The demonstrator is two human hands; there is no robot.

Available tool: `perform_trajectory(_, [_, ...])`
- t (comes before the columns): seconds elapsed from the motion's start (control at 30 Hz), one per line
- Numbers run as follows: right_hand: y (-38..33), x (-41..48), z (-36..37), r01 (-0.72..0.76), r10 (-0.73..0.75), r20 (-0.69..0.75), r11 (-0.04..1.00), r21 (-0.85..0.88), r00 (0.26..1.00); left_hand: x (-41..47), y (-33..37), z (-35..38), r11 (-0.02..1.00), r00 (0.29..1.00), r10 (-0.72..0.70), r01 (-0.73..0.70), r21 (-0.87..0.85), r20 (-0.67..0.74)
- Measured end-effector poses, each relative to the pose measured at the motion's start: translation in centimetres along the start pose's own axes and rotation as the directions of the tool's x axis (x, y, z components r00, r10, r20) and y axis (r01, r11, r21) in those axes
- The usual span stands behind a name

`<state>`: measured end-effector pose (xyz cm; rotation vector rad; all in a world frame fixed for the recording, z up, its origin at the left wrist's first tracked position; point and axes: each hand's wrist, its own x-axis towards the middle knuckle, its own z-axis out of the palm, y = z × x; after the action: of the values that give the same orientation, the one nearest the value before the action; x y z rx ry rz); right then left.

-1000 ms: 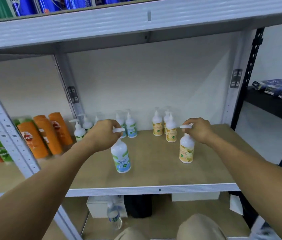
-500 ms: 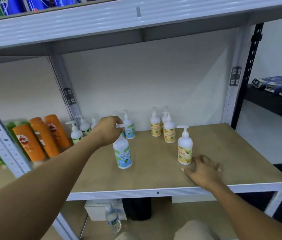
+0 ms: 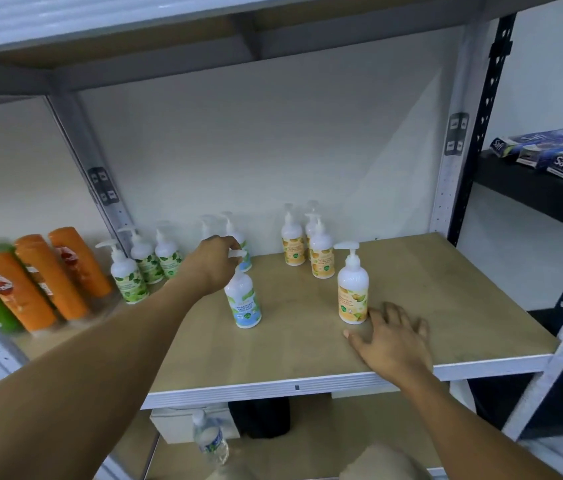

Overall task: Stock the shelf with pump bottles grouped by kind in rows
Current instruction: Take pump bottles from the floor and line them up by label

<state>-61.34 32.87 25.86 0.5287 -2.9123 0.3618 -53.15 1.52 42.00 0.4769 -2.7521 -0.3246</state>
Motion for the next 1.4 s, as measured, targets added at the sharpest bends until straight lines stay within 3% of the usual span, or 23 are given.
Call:
perform_trajectory(0.27, [-0.1, -0.1, 0.0, -0.022, 0.021, 0.046, 1.000, 0.014, 0.999, -2.3, -0.8, 1.9, 0.989, 1.000, -0.006, 0.002, -0.150, -0.026])
perform_trajectory(0.4, [-0.3, -0.3, -0.4, -0.018, 0.016, 0.083, 1.000, 0.019, 0.996, -5.5, -2.4, 3.4, 0.972, 0.996, -0.085, 0.089, -0.218, 0.026])
perform_trajectory(0.67, [-2.0, -3.0, -0.8, 0.005, -0.003, 0.138, 1.000, -0.013, 0.990, -11.0, -7.8, 6.9, 0.966, 0.944, -0.260, 0.254, 0.055, 0.203])
perform_trajectory(0.97, [-10.0, -4.0, -0.7, 0.223, -0.207, 0.192, 0.973, -0.064, 0.959, -13.2, -12.5, 7.3, 0.907, 0.878, -0.417, 0.384, 0.173, 0.236])
perform_trajectory(1.13, [-14.7, -2.5, 0.8, 0.286, -0.288, 0.174, 0.958, 0.037, 0.942, -13.5, -12.9, 8.2, 0.907, 0.889, -0.406, 0.364, 0.211, 0.211])
perform_trajectory(1.4, [-19.2, 1.6, 3.3, 0.230, -0.264, 0.056, 0.912, 0.341, 0.963, -12.2, -14.4, 8.4, 0.931, 0.893, -0.362, 0.333, 0.148, 0.267])
